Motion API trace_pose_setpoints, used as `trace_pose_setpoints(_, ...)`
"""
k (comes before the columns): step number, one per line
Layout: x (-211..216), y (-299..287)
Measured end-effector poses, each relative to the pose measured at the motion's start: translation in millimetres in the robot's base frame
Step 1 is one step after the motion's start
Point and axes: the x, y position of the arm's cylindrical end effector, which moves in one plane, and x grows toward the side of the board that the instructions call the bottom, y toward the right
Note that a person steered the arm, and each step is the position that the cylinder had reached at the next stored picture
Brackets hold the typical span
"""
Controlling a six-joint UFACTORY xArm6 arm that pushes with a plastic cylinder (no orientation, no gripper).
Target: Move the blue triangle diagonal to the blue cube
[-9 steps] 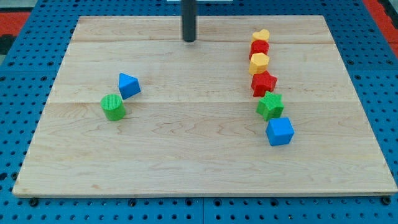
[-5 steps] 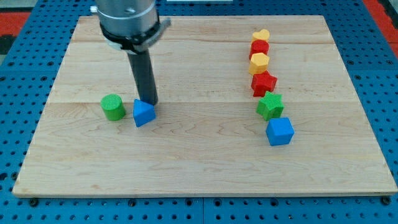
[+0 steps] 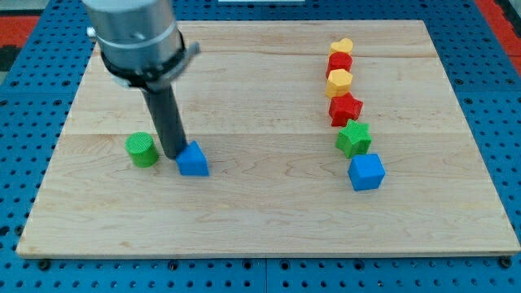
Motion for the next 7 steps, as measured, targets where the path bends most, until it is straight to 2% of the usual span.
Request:
trace_pose_setpoints(1, 37.2, 31.0)
trace_pose_setpoints(2, 58.1, 108.7)
trace_pose_setpoints(3, 58.9, 186.8)
trace_pose_setpoints(4, 60.7, 178.0)
trace_pose_setpoints(5, 62.6, 105.4)
trace_pose_setpoints(6, 104.9, 145.1)
trace_pose_setpoints(7, 119.0, 187.1)
